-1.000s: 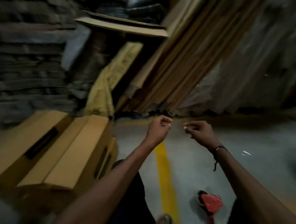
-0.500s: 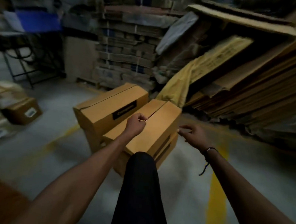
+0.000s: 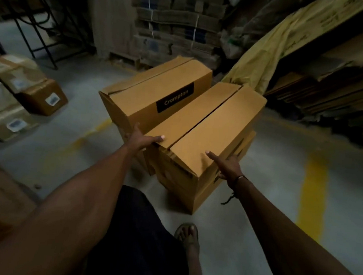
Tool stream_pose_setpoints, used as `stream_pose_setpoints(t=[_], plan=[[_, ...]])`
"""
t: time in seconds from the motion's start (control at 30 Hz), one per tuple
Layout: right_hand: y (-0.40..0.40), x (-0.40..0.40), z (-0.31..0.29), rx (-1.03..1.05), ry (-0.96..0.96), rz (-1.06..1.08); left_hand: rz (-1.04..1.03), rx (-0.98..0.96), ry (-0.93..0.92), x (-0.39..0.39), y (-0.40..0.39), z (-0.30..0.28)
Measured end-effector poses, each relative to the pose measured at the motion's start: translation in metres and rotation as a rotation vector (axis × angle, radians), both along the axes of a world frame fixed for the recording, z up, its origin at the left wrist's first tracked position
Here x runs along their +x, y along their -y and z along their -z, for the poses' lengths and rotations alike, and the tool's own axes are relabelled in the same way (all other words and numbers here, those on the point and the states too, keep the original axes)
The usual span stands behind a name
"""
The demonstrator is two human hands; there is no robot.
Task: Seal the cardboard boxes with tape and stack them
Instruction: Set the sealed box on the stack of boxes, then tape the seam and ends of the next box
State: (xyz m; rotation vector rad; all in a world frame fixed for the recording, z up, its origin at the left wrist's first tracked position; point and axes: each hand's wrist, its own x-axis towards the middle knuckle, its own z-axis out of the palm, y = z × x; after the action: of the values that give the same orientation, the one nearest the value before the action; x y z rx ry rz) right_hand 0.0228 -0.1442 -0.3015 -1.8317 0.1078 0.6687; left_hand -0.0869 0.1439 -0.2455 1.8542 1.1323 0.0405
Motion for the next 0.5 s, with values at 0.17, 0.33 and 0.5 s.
stream_pose_setpoints(t=[0.17, 0.33, 0.5], plan=[[-0.007, -0.015, 0.025, 0.137, -0.228, -0.040, 0.037, -0.317, 0.014, 0.004, -0.005, 0.028], [-0.007, -0.010, 0.025, 0.257, -0.244, -0.086, 0.028, -0.298, 0.160, 0.015, 0.009, 0.029], [0.026, -0.008, 0.011, 0.265, -0.230, -0.071, 0.072, -0.205, 0.230, 0.015, 0.043, 0.019]])
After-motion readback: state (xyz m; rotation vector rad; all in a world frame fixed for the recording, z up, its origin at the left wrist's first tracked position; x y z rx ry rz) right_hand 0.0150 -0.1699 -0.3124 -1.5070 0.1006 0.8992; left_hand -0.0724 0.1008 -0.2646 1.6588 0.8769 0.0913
